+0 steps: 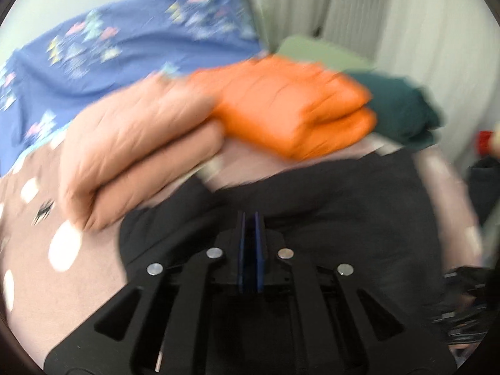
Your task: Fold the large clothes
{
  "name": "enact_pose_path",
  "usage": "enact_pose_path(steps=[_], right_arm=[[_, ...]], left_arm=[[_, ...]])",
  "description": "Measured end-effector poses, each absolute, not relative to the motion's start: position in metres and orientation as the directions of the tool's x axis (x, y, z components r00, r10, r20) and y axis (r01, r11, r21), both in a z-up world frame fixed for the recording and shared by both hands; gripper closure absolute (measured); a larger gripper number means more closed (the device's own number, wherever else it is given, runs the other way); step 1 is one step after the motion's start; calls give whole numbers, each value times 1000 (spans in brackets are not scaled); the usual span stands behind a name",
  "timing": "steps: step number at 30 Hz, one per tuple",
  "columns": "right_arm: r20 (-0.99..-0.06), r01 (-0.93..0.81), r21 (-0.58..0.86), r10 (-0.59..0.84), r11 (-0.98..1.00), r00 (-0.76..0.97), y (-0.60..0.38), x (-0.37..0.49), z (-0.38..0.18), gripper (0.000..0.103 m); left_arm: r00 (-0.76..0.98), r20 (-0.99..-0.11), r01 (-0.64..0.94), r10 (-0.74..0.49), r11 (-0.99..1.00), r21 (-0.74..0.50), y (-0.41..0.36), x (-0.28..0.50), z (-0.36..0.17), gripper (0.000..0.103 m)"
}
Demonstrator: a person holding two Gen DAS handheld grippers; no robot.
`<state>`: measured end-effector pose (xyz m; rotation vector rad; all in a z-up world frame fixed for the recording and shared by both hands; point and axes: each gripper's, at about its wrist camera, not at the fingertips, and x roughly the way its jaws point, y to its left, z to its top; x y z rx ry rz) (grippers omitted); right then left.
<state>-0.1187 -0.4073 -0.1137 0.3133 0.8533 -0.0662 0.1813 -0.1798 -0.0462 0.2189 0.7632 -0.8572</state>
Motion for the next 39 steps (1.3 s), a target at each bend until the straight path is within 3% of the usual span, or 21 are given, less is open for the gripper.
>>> enact_pose_path(steps=[4,7,10,15,21,26,30,33,39], right_arm=[[-746,181,254,74,950,661,-408,-119,-114,56],[-746,180,254,74,950,662,-408,-119,-114,56],[-739,188,264,73,946,670,-409,-120,-113,56],[-737,198,278,77,940,671,-412,-121,-115,56],[-764,240,218,13,946,645,-408,-131,-89,53],[-644,127,203,35,971,764,-394,-152,-56,57],[-734,176,193,23,965,678,-393,-130,-113,58],[-748,206,267,68,941,660,-405,-129,-114,57],[-755,197,211,32,958,655,-396,-131,-109,57]], left_arm=[[325,-637,865,-699,491,-98,-223,144,-14,84],[275,-690,912,-669,409,-33,-275,128,-25,82],[255,-797,903,-548,430,-7,-314,141,-81,81],[214,-792,878,-572,468,-101,-313,156,-104,82],[230,-789,874,-569,477,-89,-310,153,-101,82],[206,-791,870,-577,478,-122,-308,159,-102,82],[168,-788,864,-592,474,-172,-305,164,-102,82],[168,-786,864,-595,472,-173,-306,165,-104,82],[208,-782,856,-588,496,-145,-302,159,-89,82]])
